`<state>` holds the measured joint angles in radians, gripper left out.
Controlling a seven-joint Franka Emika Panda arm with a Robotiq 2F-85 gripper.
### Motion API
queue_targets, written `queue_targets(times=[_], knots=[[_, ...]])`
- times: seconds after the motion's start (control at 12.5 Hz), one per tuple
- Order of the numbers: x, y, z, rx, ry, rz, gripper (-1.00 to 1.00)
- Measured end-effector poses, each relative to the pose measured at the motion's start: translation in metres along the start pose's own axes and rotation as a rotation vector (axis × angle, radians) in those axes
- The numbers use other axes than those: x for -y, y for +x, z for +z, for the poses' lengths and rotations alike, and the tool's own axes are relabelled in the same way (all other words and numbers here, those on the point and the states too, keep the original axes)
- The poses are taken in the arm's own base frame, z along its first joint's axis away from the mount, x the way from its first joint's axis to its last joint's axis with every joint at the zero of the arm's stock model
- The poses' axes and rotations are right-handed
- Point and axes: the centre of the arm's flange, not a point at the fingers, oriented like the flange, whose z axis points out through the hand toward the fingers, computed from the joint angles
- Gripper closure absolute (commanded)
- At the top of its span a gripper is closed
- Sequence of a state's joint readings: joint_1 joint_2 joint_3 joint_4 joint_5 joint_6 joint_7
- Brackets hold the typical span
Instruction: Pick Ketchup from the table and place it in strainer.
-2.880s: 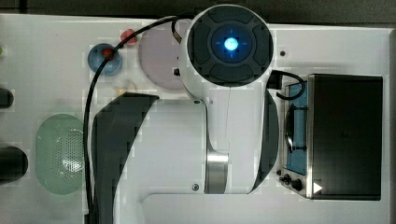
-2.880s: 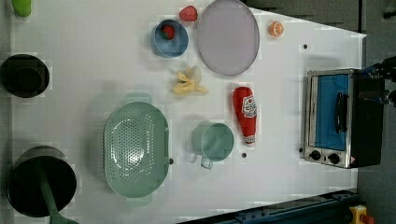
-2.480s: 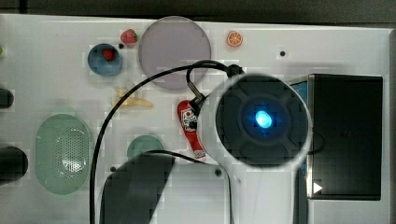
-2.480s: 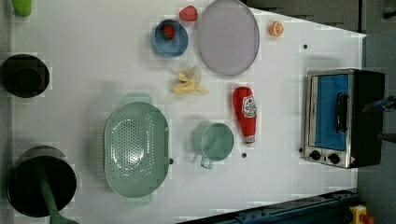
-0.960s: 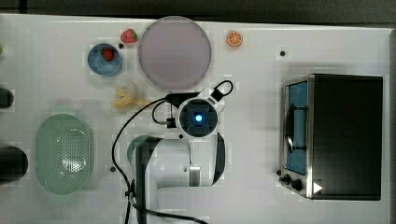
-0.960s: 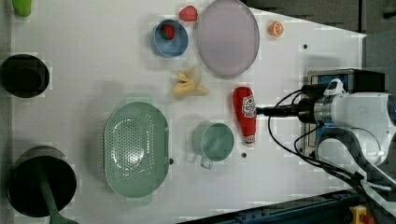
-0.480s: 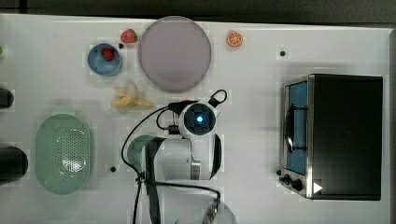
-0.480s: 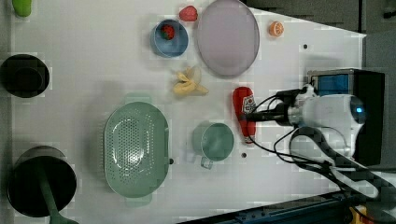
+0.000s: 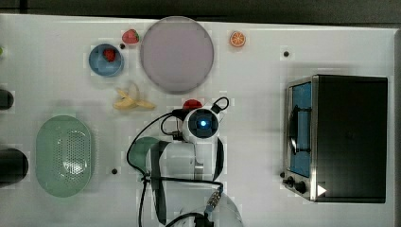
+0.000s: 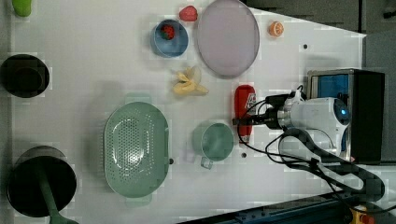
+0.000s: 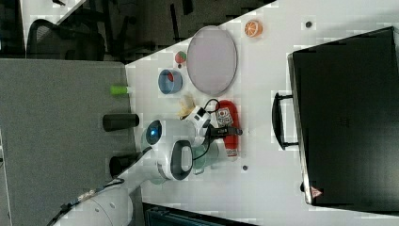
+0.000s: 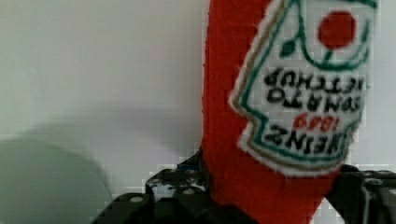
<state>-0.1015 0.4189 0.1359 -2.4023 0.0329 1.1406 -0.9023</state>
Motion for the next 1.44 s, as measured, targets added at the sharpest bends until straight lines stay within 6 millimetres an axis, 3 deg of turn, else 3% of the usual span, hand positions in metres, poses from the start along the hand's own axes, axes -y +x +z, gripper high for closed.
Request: queue_targets(times=[0.24,0.4,0.56,0.8,0.96,1.12,1.28,1.44], knots=[[0.003,0.009,-0.028,-0.06,-0.012,-0.009,-0.25],[0.004,0.012,-0.06,-0.111,-0.027,-0.007,-0.25],[0.009,0.017,-0.104,-0.141,-0.035,0.023,-0.25],[0.035,0.016,-0.19,-0.163,-0.048,0.056,-0.25],[0.065,0.015,-0.24,-0.173,-0.054,0.069,-0.25],[0.109,0.009,-0.271,-0.176,-0.061,0.087,-0.25],[0.166,0.006,-0.276,-0.185,-0.058,0.089,-0.25],[0.228,-0.004,-0.258,-0.16,-0.044,0.089,-0.25]])
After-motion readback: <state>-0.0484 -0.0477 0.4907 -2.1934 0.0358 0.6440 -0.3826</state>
